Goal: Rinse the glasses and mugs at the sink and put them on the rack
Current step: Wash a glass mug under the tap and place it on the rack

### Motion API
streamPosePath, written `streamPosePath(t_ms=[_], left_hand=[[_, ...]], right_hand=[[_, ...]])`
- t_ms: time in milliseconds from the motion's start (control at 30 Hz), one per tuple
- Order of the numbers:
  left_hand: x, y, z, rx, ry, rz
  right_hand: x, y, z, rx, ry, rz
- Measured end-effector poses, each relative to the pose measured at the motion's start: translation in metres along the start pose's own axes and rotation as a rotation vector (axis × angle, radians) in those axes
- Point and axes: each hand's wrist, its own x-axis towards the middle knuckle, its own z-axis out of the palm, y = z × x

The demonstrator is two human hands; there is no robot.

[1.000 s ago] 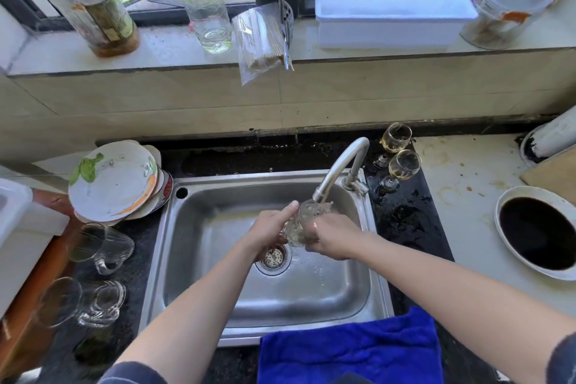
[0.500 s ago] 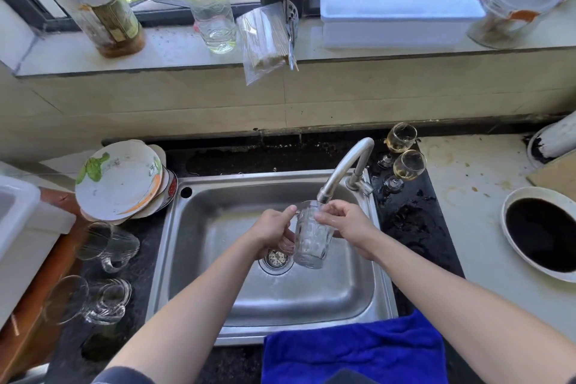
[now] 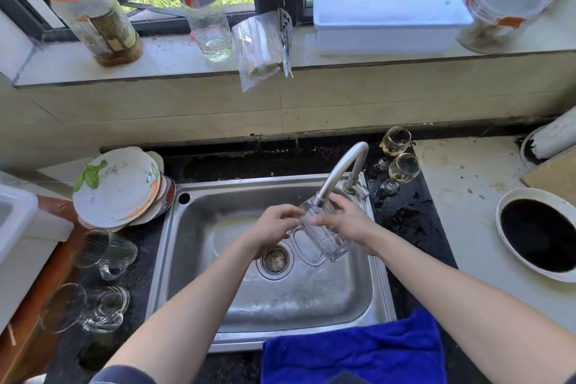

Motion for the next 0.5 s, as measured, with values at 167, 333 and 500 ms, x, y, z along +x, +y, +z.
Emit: streamPosePath(t_ms=[167, 333, 500], left_hand=[[-0.005, -0.004, 0.004, -0.162, -0.004, 0.076], [-0.003, -0.007, 0.009, -0.316, 0.077, 0.015], [-0.003, 0.003, -0.003, -0.392, -0.013, -0.089]], right_hand=[[-0.005, -0.005, -0.007, 0.102, -0.076, 0.125], [-0.016, 0.007, -0.005, 0.108, -0.083, 0.153], [-0.019, -0.004, -0.008, -0.137, 0.004, -0.194]])
